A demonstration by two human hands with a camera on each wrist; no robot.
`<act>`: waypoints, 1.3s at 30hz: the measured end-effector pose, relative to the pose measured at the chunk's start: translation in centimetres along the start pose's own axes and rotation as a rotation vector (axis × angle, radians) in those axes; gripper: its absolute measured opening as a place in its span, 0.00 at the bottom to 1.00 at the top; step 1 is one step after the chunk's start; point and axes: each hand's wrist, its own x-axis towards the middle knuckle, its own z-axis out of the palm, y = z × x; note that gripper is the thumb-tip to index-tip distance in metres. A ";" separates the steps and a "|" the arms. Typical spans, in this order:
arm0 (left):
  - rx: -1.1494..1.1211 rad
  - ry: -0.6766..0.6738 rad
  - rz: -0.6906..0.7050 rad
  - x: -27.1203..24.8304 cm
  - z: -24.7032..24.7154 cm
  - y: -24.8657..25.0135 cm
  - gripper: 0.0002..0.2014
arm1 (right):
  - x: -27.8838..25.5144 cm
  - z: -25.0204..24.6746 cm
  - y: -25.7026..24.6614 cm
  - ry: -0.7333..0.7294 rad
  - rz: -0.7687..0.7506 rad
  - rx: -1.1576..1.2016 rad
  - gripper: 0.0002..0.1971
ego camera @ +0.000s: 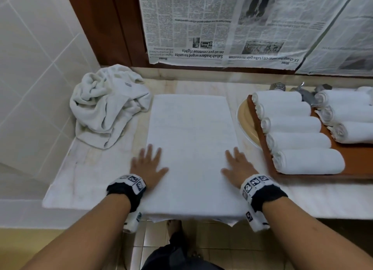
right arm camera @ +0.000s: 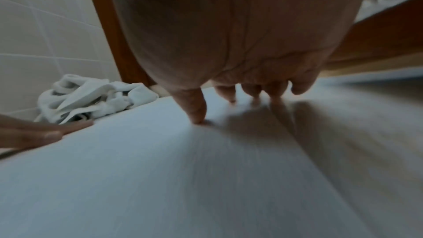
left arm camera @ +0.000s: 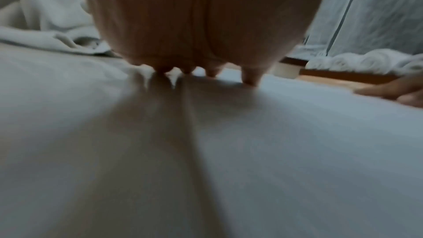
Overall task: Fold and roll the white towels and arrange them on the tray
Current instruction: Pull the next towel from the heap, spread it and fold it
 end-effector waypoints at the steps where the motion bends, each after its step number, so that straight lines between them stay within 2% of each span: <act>1: -0.006 0.045 -0.105 0.6 -0.6 -1.1 0.38 | 0.6 -0.8 0.3 0.037 0.070 0.019 0.38; 3: -0.027 0.121 -0.198 1.9 -2.1 -1.4 0.38 | 1.7 -2.2 -0.9 0.105 0.095 0.068 0.38; 4: -0.023 0.159 -0.160 2.5 -2.8 -0.7 0.38 | 2.1 -2.7 -2.2 0.126 0.040 0.078 0.38; 6: 0.024 0.179 0.034 3.7 -3.8 1.6 0.37 | 3.1 -3.0 -5.1 0.104 -0.132 0.066 0.38; 8: 0.045 0.079 0.244 4.9 -4.1 3.2 0.36 | 4.4 -2.6 -6.8 0.006 -0.250 0.015 0.39; 9: 0.045 0.010 0.293 5.7 -4.1 3.1 0.35 | 5.2 -2.4 -6.8 -0.036 -0.256 -0.025 0.39; 10: 0.047 -0.046 0.285 6.6 -4.2 2.5 0.35 | 6.0 -2.5 -6.3 -0.056 -0.226 -0.053 0.40; 12: 0.024 -0.053 0.137 8.5 -5.0 0.6 0.34 | 7.3 -3.4 -4.7 -0.029 -0.092 -0.045 0.42; 14: -0.078 0.045 -0.054 9.9 -6.5 -0.8 0.32 | 8.2 -4.9 -3.7 0.035 0.057 -0.004 0.42; 15: -0.102 0.114 -0.079 10.3 -7.2 -0.8 0.31 | 8.5 -5.4 -3.9 0.064 0.087 0.013 0.43; 16: -0.096 0.177 -0.031 10.5 -7.7 -0.2 0.31 | 8.8 -5.8 -4.5 0.091 0.067 0.026 0.43; 17: -0.078 0.205 0.080 10.6 -8.1 0.8 0.32 | 9.1 -6.0 -5.4 0.107 0.005 0.031 0.43; 19: -0.033 0.092 0.351 11.0 -7.9 2.6 0.31 | 9.9 -5.6 -6.7 0.065 -0.164 0.008 0.42; 20: 0.023 0.006 0.411 11.3 -7.4 2.8 0.31 | 10.4 -5.3 -6.9 0.019 -0.216 -0.029 0.42; 21: 0.072 -0.040 0.396 11.9 -7.2 2.4 0.31 | 11.1 -5.0 -6.6 -0.011 -0.222 -0.065 0.42; 22: 0.092 -0.031 0.318 12.7 -7.2 1.6 0.32 | 11.7 -5.1 -5.9 -0.014 -0.182 -0.074 0.42; 25: 0.012 0.119 -0.033 15.1 -9.0 -0.8 0.32 | 13.2 -6.9 -3.7 0.062 0.076 -0.019 0.43; 26: -0.024 0.133 -0.077 15.8 -9.8 -0.9 0.32 | 13.4 -7.6 -3.6 0.080 0.120 -0.010 0.43; 28: 0.026 0.164 0.004 16.2 -11.0 0.4 0.31 | 13.3 -8.6 -5.1 0.119 0.062 0.003 0.44; 30: 0.090 0.140 0.188 15.8 -11.0 2.2 0.32 | 12.8 -8.9 -7.1 0.116 -0.120 -0.022 0.43; 32: 0.168 0.051 0.269 15.2 -10.2 2.4 0.32 | 12.3 -8.3 -8.0 0.007 -0.268 -0.125 0.39; 33: 0.177 0.017 0.241 15.0 -10.0 1.9 0.33 | 12.3 -8.2 -7.8 -0.047 -0.292 -0.180 0.39; 34: 0.154 0.004 0.174 15.1 -10.0 1.1 0.34 | 12.6 -8.4 -7.3 -0.074 -0.267 -0.201 0.38; 36: 0.105 0.028 0.022 15.5 -10.8 0.0 0.35 | 13.8 -9.6 -6.0 -0.064 -0.093 -0.169 0.39; 38: 0.113 0.033 -0.022 15.5 -12.0 0.6 0.34 | 14.5 -11.1 -5.7 -0.027 0.029 -0.120 0.39; 39: 0.113 0.038 0.004 15.3 -12.4 1.6 0.33 | 14.6 -11.4 -6.2 -0.008 0.020 -0.104 0.39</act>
